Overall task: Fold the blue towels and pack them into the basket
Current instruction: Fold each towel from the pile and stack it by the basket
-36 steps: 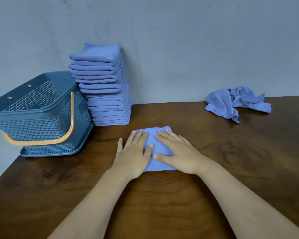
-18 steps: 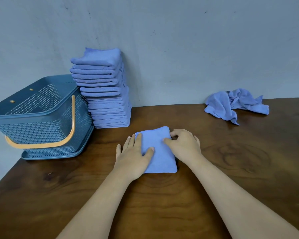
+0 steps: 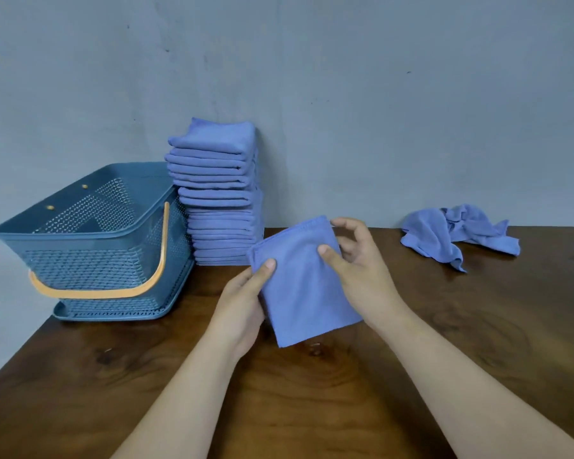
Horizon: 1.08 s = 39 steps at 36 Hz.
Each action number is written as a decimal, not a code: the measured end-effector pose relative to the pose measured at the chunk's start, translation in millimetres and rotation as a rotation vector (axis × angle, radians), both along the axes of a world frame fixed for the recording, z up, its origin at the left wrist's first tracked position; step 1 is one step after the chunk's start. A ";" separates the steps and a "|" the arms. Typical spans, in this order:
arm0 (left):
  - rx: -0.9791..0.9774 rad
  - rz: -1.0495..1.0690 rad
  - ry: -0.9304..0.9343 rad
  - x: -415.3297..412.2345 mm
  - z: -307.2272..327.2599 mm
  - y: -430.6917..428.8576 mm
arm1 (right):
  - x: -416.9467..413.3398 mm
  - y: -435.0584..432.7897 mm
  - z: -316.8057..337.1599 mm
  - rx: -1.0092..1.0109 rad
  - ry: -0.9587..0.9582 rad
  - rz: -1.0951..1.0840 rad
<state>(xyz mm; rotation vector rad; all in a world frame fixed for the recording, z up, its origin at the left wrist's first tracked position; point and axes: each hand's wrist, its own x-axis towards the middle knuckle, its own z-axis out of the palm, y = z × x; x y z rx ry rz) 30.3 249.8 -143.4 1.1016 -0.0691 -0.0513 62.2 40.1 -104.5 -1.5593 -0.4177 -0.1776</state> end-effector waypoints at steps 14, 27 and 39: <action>0.252 0.589 -0.256 -7.3 18.4 1.0 | -9.5 34.5 19.8 -0.308 -0.335 -0.087; 0.126 0.826 -0.484 -22.0 55.1 32.5 | 22.8 90.0 113.4 -0.303 -0.584 0.025; 0.091 0.793 -0.383 -11.9 37.2 43.3 | 172.3 183.6 213.3 -0.113 0.095 0.055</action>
